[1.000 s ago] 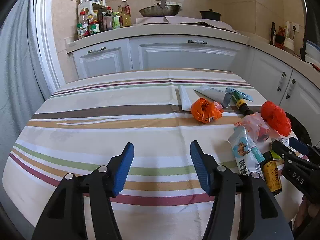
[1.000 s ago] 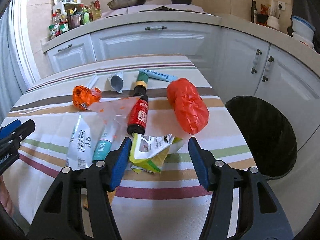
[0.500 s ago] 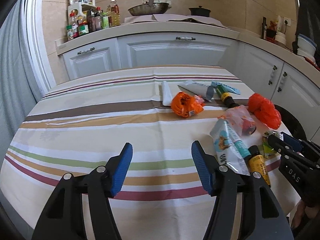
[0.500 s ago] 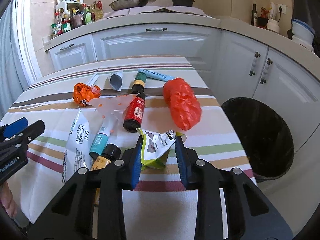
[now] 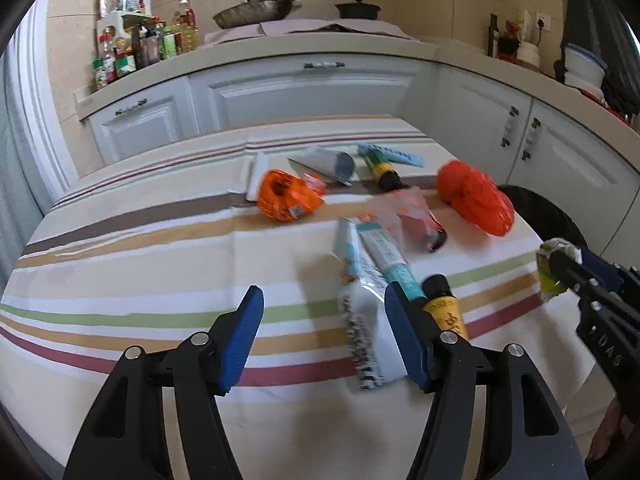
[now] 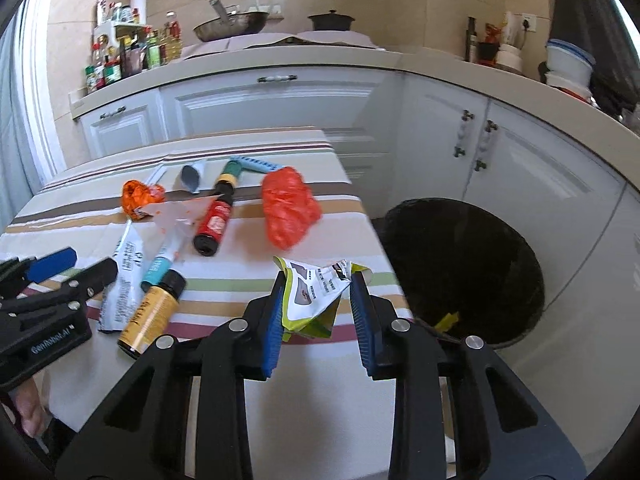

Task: Collect trash
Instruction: 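Grasp the white printed tube with the left tool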

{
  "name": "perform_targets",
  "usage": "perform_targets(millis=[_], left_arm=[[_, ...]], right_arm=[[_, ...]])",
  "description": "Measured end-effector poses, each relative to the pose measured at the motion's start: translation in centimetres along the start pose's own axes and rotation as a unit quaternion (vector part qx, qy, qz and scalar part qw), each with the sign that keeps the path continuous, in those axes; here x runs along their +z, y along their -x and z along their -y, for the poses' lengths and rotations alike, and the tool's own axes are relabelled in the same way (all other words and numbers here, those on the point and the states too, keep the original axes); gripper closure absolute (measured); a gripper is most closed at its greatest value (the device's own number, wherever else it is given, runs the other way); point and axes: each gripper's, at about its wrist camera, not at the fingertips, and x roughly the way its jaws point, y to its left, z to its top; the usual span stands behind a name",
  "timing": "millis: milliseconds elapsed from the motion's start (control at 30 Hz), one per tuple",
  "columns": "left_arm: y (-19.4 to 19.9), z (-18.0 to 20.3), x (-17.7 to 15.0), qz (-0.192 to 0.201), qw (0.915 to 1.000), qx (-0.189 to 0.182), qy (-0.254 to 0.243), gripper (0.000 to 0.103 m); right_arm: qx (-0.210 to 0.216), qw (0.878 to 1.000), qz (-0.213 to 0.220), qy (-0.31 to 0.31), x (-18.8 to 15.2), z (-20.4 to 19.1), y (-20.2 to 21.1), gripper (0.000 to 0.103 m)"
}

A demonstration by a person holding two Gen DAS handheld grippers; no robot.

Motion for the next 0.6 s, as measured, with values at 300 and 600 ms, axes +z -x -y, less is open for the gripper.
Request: perform_targets(millis=[300, 600], left_arm=[[-0.9, 1.3, -0.6, -0.017, 0.9997, -0.013, -0.014, 0.049], [-0.4, 0.0, -0.6, -0.019, 0.9997, -0.009, -0.008, 0.053]], right_arm=[[-0.002, 1.000, 0.003, -0.023, -0.4, 2.0, 0.1, 0.073], [0.001, 1.000, 0.008, -0.026, -0.4, 1.9, 0.4, 0.073]])
